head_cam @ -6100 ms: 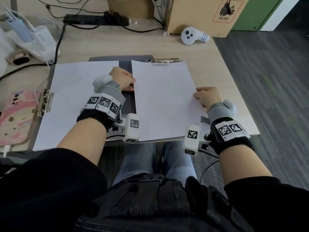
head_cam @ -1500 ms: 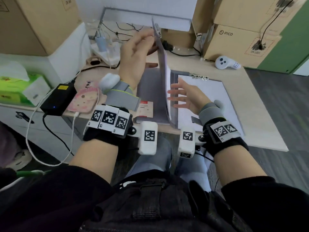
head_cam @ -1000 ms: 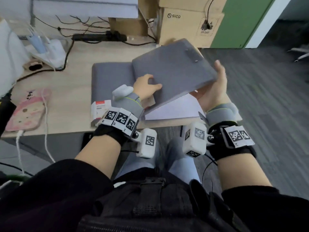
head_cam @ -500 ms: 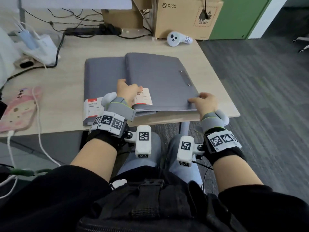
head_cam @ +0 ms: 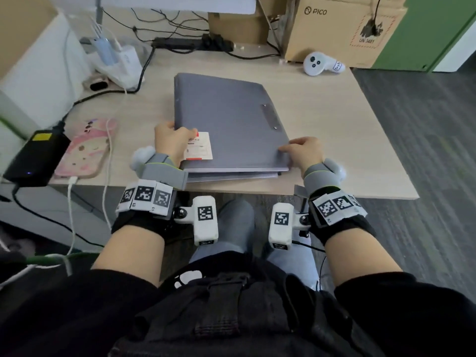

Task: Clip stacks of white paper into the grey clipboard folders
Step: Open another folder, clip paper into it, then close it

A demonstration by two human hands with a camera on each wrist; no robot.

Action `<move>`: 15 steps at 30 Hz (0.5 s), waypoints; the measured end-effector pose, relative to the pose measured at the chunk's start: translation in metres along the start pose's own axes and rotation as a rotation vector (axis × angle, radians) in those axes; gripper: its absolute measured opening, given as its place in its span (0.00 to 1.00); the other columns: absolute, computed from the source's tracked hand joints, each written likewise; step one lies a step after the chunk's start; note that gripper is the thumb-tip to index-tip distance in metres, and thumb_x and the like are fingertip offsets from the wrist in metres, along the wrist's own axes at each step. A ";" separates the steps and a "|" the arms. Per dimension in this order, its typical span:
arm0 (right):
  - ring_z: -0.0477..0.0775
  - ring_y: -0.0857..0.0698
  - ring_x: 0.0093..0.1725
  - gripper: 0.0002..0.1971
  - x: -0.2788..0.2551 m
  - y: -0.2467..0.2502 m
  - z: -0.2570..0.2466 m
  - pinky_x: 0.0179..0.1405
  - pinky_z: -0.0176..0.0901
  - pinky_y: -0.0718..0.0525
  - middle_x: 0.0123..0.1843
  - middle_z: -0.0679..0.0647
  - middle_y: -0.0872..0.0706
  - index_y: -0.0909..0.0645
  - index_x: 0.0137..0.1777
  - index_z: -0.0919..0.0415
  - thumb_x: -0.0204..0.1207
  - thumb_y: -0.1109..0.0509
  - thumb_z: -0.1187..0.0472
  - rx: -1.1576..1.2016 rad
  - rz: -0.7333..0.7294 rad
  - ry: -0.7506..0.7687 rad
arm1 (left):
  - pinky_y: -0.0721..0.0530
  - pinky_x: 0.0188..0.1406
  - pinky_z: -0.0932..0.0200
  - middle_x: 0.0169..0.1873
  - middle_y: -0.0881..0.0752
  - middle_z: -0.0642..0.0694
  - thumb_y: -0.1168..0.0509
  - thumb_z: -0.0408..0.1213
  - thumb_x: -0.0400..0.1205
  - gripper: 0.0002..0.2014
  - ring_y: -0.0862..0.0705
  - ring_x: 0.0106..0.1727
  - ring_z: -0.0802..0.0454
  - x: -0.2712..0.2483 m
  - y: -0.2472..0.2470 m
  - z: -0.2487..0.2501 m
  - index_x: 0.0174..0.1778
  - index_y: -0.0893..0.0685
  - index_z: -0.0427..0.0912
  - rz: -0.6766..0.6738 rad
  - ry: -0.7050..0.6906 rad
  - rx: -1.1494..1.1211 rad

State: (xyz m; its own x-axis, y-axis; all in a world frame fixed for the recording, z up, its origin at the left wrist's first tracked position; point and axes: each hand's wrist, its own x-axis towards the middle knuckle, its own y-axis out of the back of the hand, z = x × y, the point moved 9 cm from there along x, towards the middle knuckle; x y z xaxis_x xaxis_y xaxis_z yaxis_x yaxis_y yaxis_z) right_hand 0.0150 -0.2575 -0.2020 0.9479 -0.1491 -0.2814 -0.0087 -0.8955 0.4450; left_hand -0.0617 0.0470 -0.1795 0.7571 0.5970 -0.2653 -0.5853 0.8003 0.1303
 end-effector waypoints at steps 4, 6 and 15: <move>0.53 0.21 0.27 0.19 -0.001 -0.013 -0.006 0.34 0.43 0.18 0.30 0.54 0.19 0.17 0.57 0.66 0.67 0.25 0.62 -0.045 -0.020 -0.001 | 0.11 0.51 0.39 0.44 0.10 0.36 0.28 0.42 0.51 0.14 0.11 0.47 0.38 0.036 0.020 -0.031 0.31 0.17 0.42 0.011 0.050 0.223; 0.55 0.21 0.29 0.21 -0.001 -0.019 -0.007 0.28 0.39 0.23 0.39 0.58 0.17 0.20 0.62 0.65 0.69 0.25 0.62 -0.053 -0.030 0.005 | 0.13 0.55 0.42 0.50 0.11 0.38 0.30 0.53 0.45 0.27 0.13 0.54 0.37 0.057 0.025 -0.046 0.38 0.14 0.44 0.019 0.062 0.346; 0.57 0.23 0.29 0.11 -0.002 -0.026 -0.021 0.20 0.34 0.32 0.31 0.56 0.22 0.18 0.50 0.62 0.68 0.25 0.63 -0.123 0.002 0.049 | 0.16 0.59 0.35 0.55 0.13 0.32 0.32 0.41 0.66 0.18 0.13 0.56 0.35 0.028 0.006 -0.021 0.50 0.18 0.38 -0.181 0.005 0.196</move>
State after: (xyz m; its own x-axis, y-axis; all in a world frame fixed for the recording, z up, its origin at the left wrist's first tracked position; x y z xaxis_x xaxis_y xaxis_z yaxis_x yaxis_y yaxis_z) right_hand 0.0200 -0.2247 -0.1954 0.9624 -0.1271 -0.2399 0.0260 -0.8365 0.5474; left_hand -0.0497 0.0675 -0.2060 0.8424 0.4435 -0.3061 -0.3730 0.8898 0.2630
